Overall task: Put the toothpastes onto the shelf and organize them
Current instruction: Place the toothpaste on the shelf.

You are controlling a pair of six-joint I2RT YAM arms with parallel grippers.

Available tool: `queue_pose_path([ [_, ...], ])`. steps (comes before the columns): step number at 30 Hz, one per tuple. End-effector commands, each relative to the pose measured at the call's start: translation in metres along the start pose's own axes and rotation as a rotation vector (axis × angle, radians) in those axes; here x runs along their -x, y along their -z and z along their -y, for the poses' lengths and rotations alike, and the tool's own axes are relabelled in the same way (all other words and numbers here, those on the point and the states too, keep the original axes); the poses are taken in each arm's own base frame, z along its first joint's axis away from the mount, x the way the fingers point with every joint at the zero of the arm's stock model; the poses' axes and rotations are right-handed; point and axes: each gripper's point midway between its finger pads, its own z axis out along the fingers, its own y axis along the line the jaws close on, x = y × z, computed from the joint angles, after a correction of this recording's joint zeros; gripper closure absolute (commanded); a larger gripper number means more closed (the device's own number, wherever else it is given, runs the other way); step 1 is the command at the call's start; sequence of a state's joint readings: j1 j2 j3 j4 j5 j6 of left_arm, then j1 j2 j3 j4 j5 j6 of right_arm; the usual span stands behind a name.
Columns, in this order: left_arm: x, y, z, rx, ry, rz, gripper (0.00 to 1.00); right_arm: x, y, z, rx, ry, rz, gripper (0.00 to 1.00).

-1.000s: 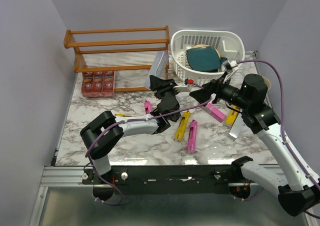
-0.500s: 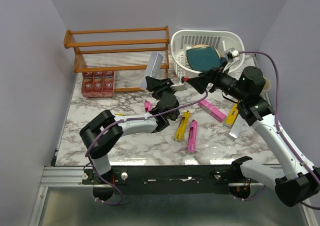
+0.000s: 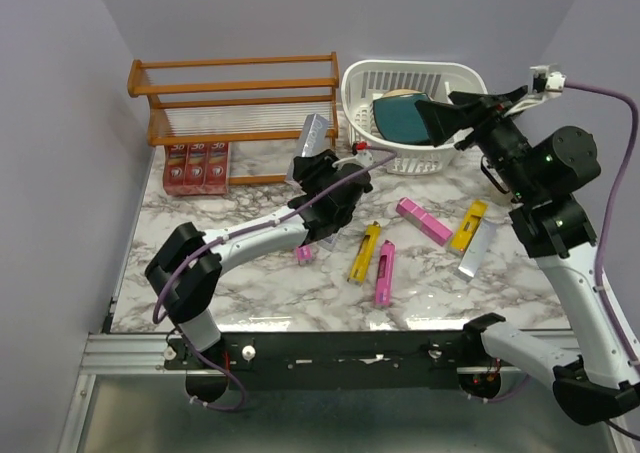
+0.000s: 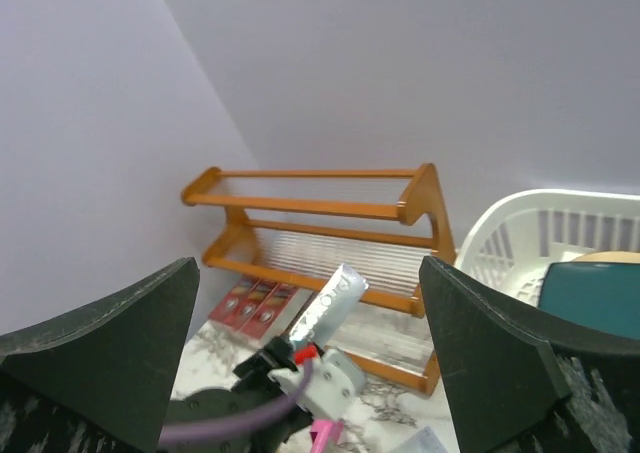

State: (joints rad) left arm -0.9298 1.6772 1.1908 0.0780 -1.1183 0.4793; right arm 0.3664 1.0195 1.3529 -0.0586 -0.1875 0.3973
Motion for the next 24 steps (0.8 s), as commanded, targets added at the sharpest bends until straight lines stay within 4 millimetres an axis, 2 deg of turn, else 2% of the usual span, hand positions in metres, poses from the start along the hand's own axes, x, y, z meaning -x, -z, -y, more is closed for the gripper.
queue_pose_path([
  [1,0.005,0.002,-0.016,-0.151,0.279,-0.029,0.7,-0.008,0.033,0.032,-0.178,0.057,0.006,0.0],
  [2,-0.003,-0.001,-0.021,-0.166,0.288,-0.062,0.7,-0.019,0.044,0.035,-0.188,0.05,-0.001,0.0],
  [3,0.003,-0.002,-0.022,-0.22,0.334,-0.057,0.7,-0.024,0.051,0.037,-0.196,0.044,-0.001,0.0],
  [5,-0.001,0.0,-0.031,-0.253,0.426,-0.083,0.7,-0.037,0.059,0.04,-0.2,0.026,-0.012,0.0],
  [6,-0.006,-0.006,-0.039,-0.249,0.459,-0.098,0.7,-0.055,0.068,0.043,-0.198,0.018,-0.036,0.0],
  [7,-0.004,-0.004,-0.046,-0.275,0.508,-0.09,0.7,-0.062,0.071,0.044,-0.197,0.014,-0.044,0.0],
  [9,-0.015,-0.01,-0.062,-0.271,0.56,-0.12,0.7,-0.079,0.078,0.047,-0.189,0.008,-0.065,0.0],
  [10,-0.015,-0.008,-0.069,-0.298,0.598,-0.115,0.69,-0.103,0.082,0.056,-0.203,0.003,-0.105,0.0],
  [12,-0.026,-0.011,-0.079,-0.303,0.649,-0.14,0.69,-0.118,0.083,0.058,-0.189,0.001,-0.119,0.0],
  [13,-0.037,-0.018,-0.098,-0.265,0.682,-0.154,0.69,-0.138,0.086,0.065,-0.198,-0.003,-0.155,0.0],
  [15,-0.05,-0.023,-0.112,-0.254,0.712,-0.176,0.69,-0.152,0.086,0.067,-0.181,-0.005,-0.173,0.0],
  [16,-0.063,-0.03,-0.128,-0.219,0.737,-0.197,0.69,-0.161,0.087,0.07,-0.184,-0.003,-0.195,0.0],
  [19,-0.082,-0.038,-0.146,-0.203,0.775,-0.237,0.68,-0.171,0.085,0.074,-0.168,0.018,-0.186,0.0],
  [20,-0.097,-0.042,-0.157,-0.18,0.783,-0.27,0.67,-0.179,0.087,0.077,-0.176,0.02,-0.197,0.0],
  [22,-0.104,-0.05,-0.162,-0.202,0.798,-0.293,0.66,-0.179,0.087,0.078,-0.177,0.018,-0.181,0.0],
  [23,-0.119,-0.053,-0.169,-0.189,0.806,-0.339,0.65,-0.177,0.088,0.075,-0.176,0.023,-0.165,0.0],
  [24,-0.123,-0.056,-0.171,-0.199,0.814,-0.354,0.65,-0.178,0.089,0.076,-0.19,0.034,-0.159,0.0],
])
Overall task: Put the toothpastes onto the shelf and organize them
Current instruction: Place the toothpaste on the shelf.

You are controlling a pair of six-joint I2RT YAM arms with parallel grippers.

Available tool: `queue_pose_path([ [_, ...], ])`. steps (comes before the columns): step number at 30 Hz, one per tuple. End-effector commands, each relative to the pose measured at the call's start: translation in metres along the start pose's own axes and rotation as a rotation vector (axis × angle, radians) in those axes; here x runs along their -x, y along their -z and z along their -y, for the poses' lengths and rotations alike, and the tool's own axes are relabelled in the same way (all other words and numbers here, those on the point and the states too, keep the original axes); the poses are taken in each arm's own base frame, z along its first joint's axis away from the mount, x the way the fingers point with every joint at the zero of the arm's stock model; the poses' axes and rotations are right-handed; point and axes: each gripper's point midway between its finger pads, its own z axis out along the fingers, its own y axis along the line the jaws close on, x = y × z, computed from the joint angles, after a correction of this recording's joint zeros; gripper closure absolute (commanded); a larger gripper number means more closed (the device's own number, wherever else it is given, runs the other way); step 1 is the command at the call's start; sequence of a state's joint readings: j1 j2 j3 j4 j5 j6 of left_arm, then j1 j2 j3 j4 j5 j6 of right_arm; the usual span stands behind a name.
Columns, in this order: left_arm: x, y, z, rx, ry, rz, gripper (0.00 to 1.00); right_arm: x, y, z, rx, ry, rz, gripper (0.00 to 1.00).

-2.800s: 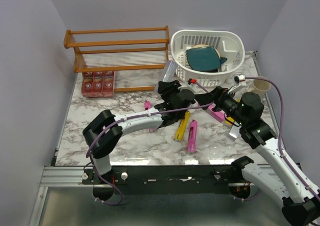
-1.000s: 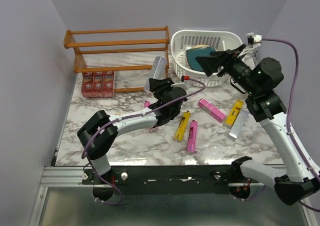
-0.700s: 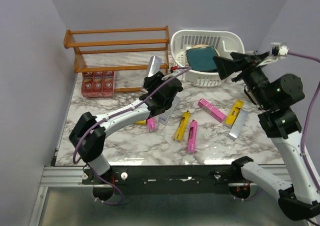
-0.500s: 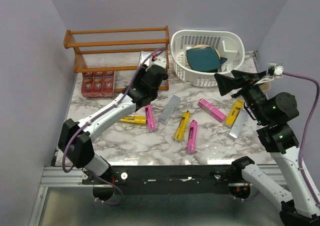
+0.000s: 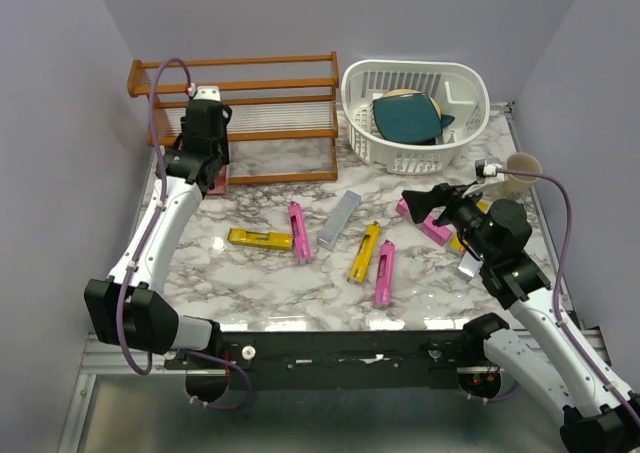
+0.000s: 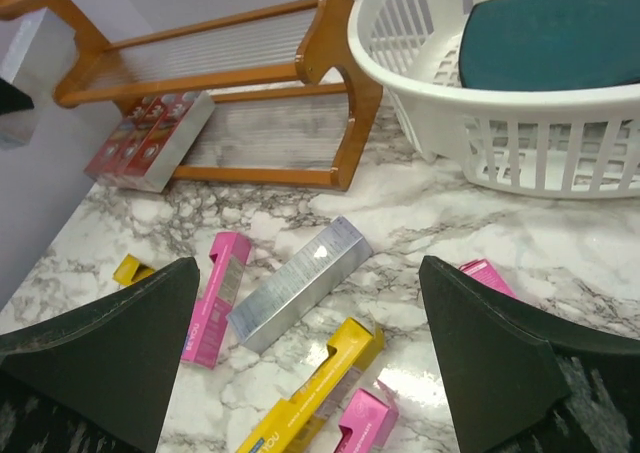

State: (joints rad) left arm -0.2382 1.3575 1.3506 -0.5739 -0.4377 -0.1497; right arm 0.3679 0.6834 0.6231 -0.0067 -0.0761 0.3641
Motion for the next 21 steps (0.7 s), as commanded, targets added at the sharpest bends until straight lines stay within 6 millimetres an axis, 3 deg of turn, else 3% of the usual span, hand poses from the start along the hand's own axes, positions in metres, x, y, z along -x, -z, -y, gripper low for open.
queue_pose_path([
  [1,0.012,-0.006,-0.018,-0.049,0.071,-0.048,0.65,0.021,0.004,-0.012,0.033,0.046,0.121,0.0],
  [6,0.023,-0.022,-0.045,0.017,0.047,-0.072,0.65,0.017,0.007,-0.009,-0.005,0.054,0.144,0.0],
  [11,0.036,-0.038,-0.053,0.002,0.025,-0.066,0.65,0.023,0.011,-0.014,-0.005,0.069,0.166,0.0],
  [21,0.019,-0.067,-0.073,0.025,-0.002,-0.101,0.64,0.027,0.02,-0.02,0.008,0.072,0.194,0.0],
])
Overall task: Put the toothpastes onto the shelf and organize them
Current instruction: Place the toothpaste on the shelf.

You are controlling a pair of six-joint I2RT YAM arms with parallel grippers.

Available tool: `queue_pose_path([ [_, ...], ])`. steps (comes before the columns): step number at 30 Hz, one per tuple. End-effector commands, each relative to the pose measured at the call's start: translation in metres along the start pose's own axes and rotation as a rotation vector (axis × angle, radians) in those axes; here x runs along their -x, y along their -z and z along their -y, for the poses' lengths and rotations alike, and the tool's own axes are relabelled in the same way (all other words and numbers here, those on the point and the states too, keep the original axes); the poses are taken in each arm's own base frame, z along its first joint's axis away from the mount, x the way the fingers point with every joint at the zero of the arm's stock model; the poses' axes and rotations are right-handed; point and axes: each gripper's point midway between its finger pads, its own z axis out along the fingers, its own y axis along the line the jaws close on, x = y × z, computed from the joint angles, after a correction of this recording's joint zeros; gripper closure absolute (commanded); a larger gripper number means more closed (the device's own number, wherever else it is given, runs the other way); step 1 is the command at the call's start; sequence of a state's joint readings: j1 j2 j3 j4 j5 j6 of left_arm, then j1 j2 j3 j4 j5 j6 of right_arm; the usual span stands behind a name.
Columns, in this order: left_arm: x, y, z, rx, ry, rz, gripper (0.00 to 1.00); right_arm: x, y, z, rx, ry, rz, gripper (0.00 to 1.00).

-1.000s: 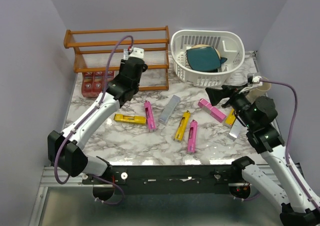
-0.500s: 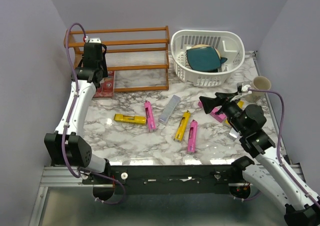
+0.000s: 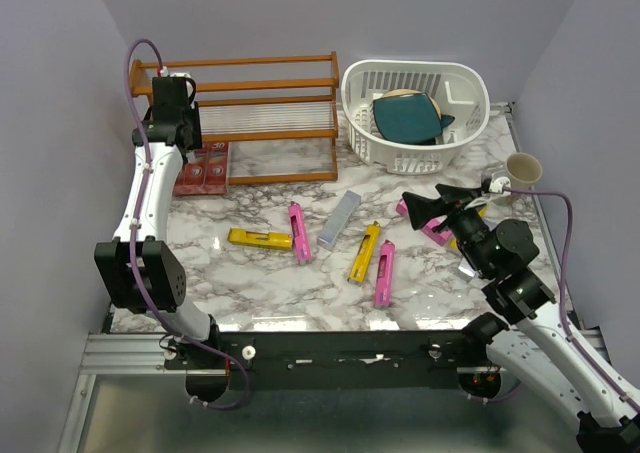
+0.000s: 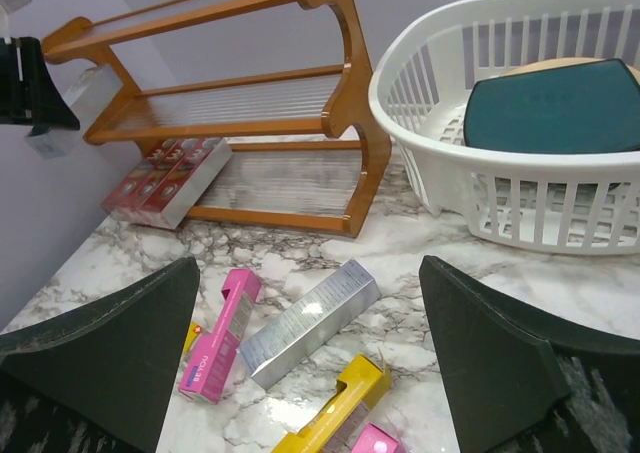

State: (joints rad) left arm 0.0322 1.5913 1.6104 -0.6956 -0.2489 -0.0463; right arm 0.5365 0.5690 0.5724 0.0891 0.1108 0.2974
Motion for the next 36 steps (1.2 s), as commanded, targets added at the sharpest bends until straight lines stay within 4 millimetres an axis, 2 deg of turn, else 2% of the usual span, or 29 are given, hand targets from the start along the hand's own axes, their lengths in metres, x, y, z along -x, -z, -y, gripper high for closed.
queue_pose_path([
  [1,0.007,-0.01,-0.005,-0.015,-0.015,0.04,0.64,0.006,0.002,0.004,-0.025,0.013,0.038,0.0],
  [5,0.017,-0.02,-0.013,-0.02,-0.023,0.091,0.63,0.007,0.003,0.004,-0.022,0.012,0.041,0.0],
  [10,0.017,-0.044,-0.024,-0.037,0.004,0.1,0.63,0.005,0.003,0.003,-0.018,0.01,0.035,0.0],
  [17,0.033,-0.066,-0.029,-0.029,-0.002,0.161,0.6,0.0,-0.001,0.002,-0.014,0.011,0.016,0.0],
  [25,0.045,-0.081,-0.03,-0.021,-0.04,0.207,0.57,-0.007,-0.006,0.005,-0.026,0.017,-0.003,0.0],
  [36,0.035,-0.099,-0.038,0.029,-0.063,0.168,0.35,-0.012,-0.009,0.003,-0.013,0.017,-0.02,0.0],
])
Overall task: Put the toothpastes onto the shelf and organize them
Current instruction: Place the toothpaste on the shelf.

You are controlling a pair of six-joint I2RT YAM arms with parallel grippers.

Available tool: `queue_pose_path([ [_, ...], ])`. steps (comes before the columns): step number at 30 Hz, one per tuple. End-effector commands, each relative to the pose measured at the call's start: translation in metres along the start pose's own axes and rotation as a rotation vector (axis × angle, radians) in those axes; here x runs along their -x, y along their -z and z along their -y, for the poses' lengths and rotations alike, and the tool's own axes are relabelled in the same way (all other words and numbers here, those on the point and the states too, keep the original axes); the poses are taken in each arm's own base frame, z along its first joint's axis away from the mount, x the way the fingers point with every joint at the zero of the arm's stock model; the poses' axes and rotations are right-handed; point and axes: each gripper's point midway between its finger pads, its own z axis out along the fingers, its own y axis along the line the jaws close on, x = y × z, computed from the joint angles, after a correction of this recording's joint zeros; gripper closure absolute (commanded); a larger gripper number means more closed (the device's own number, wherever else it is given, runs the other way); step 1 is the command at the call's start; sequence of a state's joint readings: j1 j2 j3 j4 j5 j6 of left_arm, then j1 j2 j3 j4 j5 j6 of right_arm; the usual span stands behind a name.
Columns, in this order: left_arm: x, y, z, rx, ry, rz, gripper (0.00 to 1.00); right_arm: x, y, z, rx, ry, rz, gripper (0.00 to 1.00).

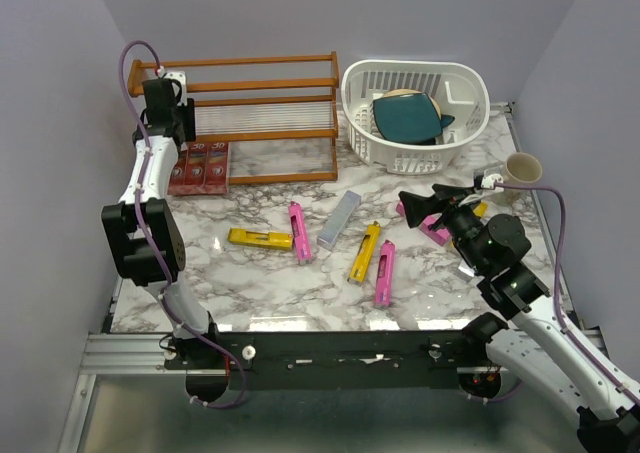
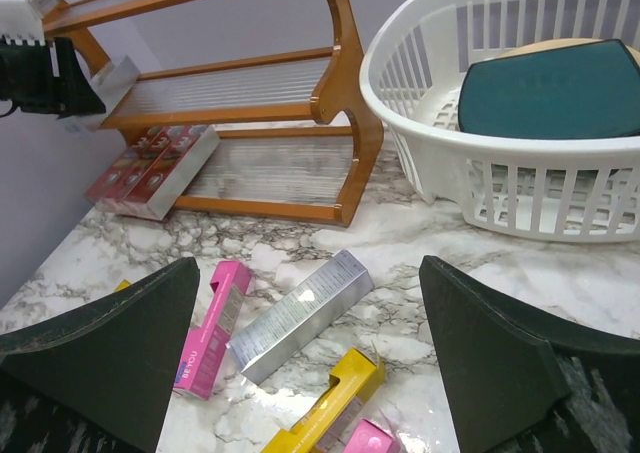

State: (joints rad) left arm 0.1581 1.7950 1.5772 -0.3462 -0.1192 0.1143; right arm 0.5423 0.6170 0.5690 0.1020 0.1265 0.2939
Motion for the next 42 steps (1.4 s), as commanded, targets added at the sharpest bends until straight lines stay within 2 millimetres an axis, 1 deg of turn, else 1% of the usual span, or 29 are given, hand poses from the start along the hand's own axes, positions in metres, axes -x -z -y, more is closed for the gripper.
queue_pose_path([
  [1,0.021,-0.003,-0.013,0.051,0.007,0.063,0.35,0.0,-0.001,-0.001,0.007,0.009,0.015,0.0],
  [4,0.022,0.003,-0.016,0.069,0.029,0.073,0.3,-0.001,-0.001,-0.001,0.006,0.01,0.011,0.0],
  [6,0.026,0.008,-0.02,0.087,0.054,0.095,0.24,-0.001,-0.001,0.0,0.004,0.012,0.01,0.0],
  [7,0.022,0.01,-0.02,0.095,0.069,0.092,0.22,0.0,-0.001,-0.001,0.008,0.01,0.012,0.0],
  [8,0.028,0.019,-0.022,0.097,0.096,0.118,0.2,-0.001,-0.001,-0.002,0.009,0.008,0.01,0.0],
  [9,0.032,0.023,-0.023,0.101,0.114,0.144,0.17,0.0,-0.001,-0.002,0.012,0.01,0.01,0.0],
  [10,0.024,0.025,-0.02,0.096,0.126,0.139,0.15,0.0,0.0,-0.003,0.016,0.008,0.011,0.0],
  [11,0.035,0.036,-0.022,0.097,0.144,0.188,0.14,-0.001,0.0,-0.003,0.017,0.007,0.009,0.0],
  [12,0.036,0.04,-0.02,0.091,0.174,0.203,0.13,0.001,0.0,-0.003,0.019,0.006,0.015,0.0],
  [13,0.024,0.039,-0.018,0.084,0.182,0.189,0.13,0.001,0.001,-0.003,0.018,0.006,0.017,0.0],
  [14,0.027,0.047,-0.017,0.08,0.197,0.211,0.13,0.002,0.001,-0.003,0.02,0.007,0.018,0.0],
  [15,0.028,0.049,-0.017,0.077,0.208,0.228,0.14,0.001,0.001,-0.003,0.018,0.006,0.017,0.0],
  [16,0.018,0.047,-0.015,0.077,0.214,0.213,0.16,0.003,0.002,-0.003,0.018,0.005,0.023,0.0],
  [17,0.019,0.05,-0.014,0.071,0.221,0.226,0.18,0.003,0.002,-0.003,0.019,0.005,0.021,0.0],
  [18,0.017,0.05,-0.013,0.064,0.22,0.228,0.2,0.003,0.003,-0.003,0.017,0.005,0.021,0.0],
  [21,0.006,0.044,-0.009,0.058,0.22,0.195,0.23,0.005,0.004,-0.003,0.017,0.005,0.03,0.0],
  [23,0.001,0.04,-0.009,0.064,0.22,0.176,0.23,0.005,0.004,-0.003,0.015,0.005,0.03,0.0],
  [30,-0.01,0.029,-0.008,0.071,0.224,0.143,0.24,0.003,0.003,-0.003,0.016,0.006,0.023,0.0],
  [32,-0.011,0.026,-0.007,0.07,0.225,0.138,0.28,0.003,0.002,-0.002,0.015,0.007,0.022,0.0],
  [33,-0.011,0.026,-0.008,0.075,0.219,0.139,0.33,0.003,0.003,-0.003,0.016,0.006,0.022,0.0],
  [36,-0.009,0.025,-0.012,0.089,0.2,0.137,0.42,0.003,0.003,-0.002,0.015,0.008,0.024,0.0],
  [39,-0.004,0.025,-0.018,0.094,0.187,0.146,0.48,0.003,0.003,-0.002,0.013,0.009,0.023,0.0],
  [42,0.003,0.025,-0.02,0.074,0.168,0.163,0.5,0.003,0.003,-0.003,0.017,0.008,0.02,0.0],
])
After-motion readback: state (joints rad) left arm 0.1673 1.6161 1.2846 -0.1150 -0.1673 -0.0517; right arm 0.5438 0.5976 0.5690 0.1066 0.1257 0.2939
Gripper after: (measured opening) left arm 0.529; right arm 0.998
